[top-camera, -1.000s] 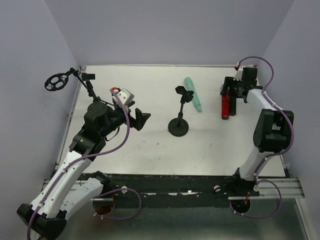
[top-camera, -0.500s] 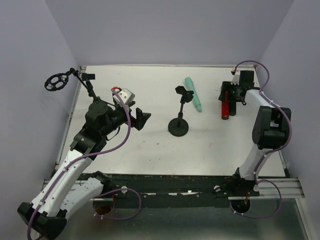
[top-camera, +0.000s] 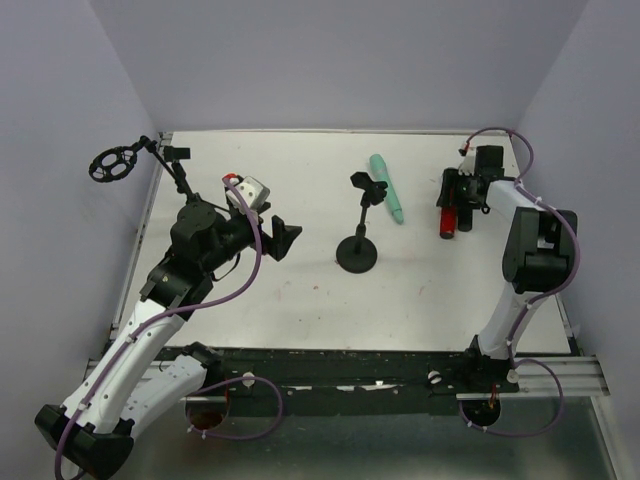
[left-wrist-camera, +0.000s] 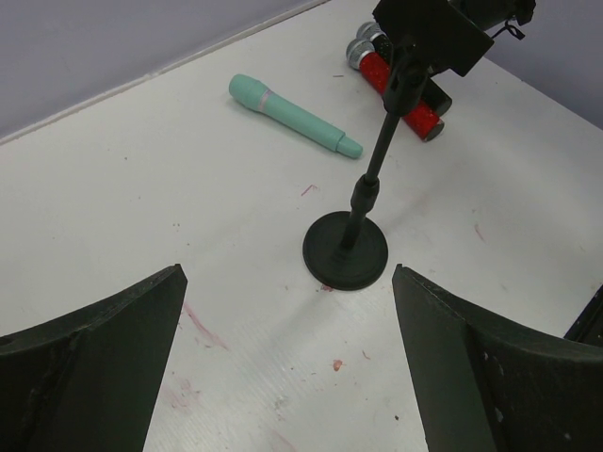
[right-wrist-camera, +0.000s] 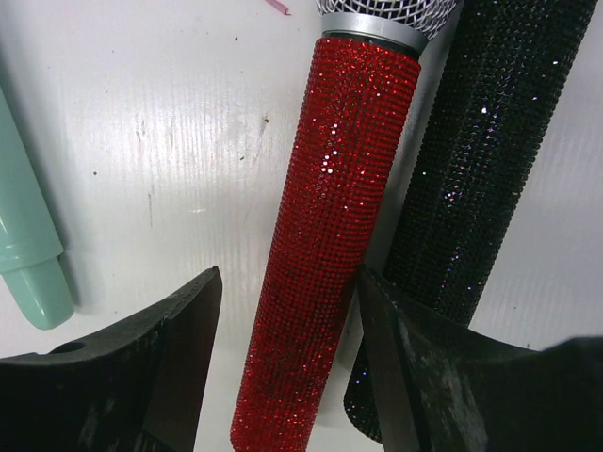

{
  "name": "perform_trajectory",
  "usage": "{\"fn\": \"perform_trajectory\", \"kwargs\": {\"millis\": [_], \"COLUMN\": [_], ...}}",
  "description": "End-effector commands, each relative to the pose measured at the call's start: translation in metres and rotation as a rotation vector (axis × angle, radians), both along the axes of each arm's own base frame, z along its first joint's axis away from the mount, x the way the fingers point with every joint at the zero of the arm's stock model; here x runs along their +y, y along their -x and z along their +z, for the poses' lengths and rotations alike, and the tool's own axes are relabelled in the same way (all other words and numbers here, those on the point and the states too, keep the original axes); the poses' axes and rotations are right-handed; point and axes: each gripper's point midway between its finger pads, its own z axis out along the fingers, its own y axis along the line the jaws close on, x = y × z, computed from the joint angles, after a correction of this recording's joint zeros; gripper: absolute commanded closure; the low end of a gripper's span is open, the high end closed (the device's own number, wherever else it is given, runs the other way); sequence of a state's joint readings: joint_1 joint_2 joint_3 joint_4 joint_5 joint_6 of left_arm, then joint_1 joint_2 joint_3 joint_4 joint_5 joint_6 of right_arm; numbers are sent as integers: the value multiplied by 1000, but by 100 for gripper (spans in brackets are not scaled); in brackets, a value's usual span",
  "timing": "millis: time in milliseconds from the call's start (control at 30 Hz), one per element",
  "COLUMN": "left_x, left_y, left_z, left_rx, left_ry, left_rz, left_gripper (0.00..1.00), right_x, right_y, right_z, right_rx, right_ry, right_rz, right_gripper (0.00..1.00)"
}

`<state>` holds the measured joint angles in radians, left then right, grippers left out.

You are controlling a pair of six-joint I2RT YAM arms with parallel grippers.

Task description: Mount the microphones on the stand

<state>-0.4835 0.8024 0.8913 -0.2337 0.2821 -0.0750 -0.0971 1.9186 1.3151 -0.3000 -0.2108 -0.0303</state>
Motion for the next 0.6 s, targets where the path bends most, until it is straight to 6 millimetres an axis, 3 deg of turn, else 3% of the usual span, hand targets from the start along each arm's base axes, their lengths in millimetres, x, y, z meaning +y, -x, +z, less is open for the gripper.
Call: {"fn": "perform_trajectory", "kwargs": {"millis": [0,567], "left_x": [2,2], "left_y": [-1,0], "left_z": [-2,-1], "left_rx": [-4,-7], "left_ry": [-2,0], "left_rz": [9,6], "left_gripper": [2,1], "right_x": [2,12], "right_y": [5,10], "right_z": [-17,-38], "right_rx": [38,90], "right_ry": [8,2], "right_rz": [1,10], "right_gripper": [32,42]}}
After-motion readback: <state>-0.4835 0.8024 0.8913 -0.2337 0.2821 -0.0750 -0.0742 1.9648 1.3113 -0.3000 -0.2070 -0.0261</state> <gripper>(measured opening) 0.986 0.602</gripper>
